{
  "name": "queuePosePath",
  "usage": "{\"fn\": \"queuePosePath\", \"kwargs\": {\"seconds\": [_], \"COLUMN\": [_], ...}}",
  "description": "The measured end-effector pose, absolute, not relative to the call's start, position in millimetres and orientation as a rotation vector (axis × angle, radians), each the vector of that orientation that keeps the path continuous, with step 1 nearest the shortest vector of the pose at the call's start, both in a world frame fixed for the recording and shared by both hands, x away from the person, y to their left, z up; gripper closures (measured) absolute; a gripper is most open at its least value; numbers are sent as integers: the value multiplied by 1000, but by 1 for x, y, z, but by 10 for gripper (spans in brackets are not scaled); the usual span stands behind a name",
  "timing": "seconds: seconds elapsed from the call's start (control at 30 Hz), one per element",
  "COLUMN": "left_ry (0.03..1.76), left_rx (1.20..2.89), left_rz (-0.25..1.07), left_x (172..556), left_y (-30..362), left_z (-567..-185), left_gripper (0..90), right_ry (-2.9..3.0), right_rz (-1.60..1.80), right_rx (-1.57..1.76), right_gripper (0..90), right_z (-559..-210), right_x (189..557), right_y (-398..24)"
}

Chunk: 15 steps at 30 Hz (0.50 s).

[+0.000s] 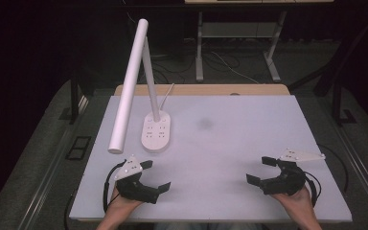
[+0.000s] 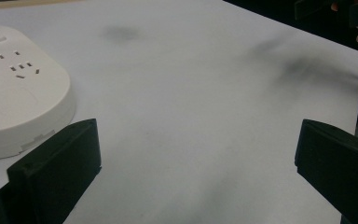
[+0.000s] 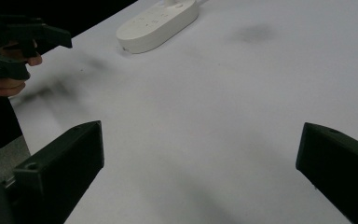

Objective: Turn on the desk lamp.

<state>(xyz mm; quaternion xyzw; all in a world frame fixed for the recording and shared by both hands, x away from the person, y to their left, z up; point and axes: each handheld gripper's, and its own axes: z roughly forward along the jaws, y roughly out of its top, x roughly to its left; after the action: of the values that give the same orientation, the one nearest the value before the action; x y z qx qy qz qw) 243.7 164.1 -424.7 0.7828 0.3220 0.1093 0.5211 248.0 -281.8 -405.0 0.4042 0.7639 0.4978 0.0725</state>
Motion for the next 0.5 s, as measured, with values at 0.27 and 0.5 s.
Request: {"fn": "queuePosePath", "kwargs": {"seconds": [0.27,0.5], "left_ry": [758,762], "left_rx": [1892,1889], "left_rz": [248,247], "left_x": [243,244], "left_y": [162,162], "left_z": [-426,-426], "left_gripper": [0,0], "right_ry": [2305,2314], "right_rz": [1489,1485], "right_rx": [1222,1229], "right_gripper": [3,4], "right_z": [-406,-406], "right_x": [248,249], "right_y": [-283,-283]}}
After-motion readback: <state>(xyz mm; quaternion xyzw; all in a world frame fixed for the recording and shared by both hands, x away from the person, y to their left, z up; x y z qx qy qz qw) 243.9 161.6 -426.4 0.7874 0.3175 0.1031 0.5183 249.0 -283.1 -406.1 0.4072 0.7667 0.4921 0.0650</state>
